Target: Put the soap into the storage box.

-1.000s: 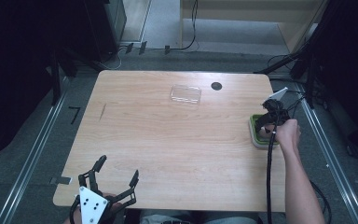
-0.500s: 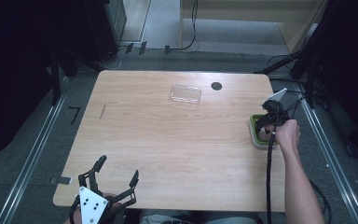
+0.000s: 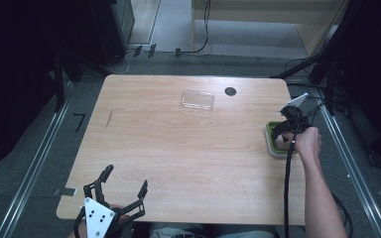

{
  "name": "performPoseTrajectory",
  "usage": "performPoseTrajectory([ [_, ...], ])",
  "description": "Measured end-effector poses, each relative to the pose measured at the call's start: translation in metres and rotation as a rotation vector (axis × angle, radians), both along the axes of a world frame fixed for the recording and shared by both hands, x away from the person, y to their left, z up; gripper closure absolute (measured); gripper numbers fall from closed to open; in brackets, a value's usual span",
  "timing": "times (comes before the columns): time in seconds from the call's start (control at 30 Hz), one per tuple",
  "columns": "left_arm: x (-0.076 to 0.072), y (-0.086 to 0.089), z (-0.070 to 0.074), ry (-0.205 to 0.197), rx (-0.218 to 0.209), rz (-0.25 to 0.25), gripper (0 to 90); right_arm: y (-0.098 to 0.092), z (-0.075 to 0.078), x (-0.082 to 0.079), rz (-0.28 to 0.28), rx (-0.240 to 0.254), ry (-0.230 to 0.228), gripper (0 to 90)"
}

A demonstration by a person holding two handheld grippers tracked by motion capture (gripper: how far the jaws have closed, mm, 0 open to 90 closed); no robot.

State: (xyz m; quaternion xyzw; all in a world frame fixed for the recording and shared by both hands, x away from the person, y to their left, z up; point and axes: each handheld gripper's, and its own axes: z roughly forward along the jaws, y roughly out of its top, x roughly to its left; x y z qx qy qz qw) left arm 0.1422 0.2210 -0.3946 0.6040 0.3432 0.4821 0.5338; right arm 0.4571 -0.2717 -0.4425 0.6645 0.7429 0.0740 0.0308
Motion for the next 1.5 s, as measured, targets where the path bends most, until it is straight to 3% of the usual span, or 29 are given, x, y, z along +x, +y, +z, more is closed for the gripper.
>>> performPoseTrajectory([
  [0.4,0.001,0.0,0.0,-0.001,0.003,-0.005,9.9,0.005,0.016,-0.015,0.052,0.001,-0.04,14.2],
  [0.57,0.0,0.0,0.0,-0.003,0.005,-0.009,9.9,0.011,0.02,-0.024,0.081,-0.009,-0.034,8.5],
  [0.8,0.001,-0.001,0.0,-0.005,0.009,-0.016,9.9,0.019,0.027,-0.04,0.127,-0.012,-0.045,6.8],
  [1.13,0.001,-0.002,0.0,-0.004,0.006,-0.016,9.9,0.027,0.038,-0.077,0.201,-0.018,-0.058,7.2],
  [1.5,0.002,-0.002,0.0,-0.005,0.007,-0.019,9.9,0.033,0.033,-0.124,0.285,-0.04,-0.043,8.1],
])
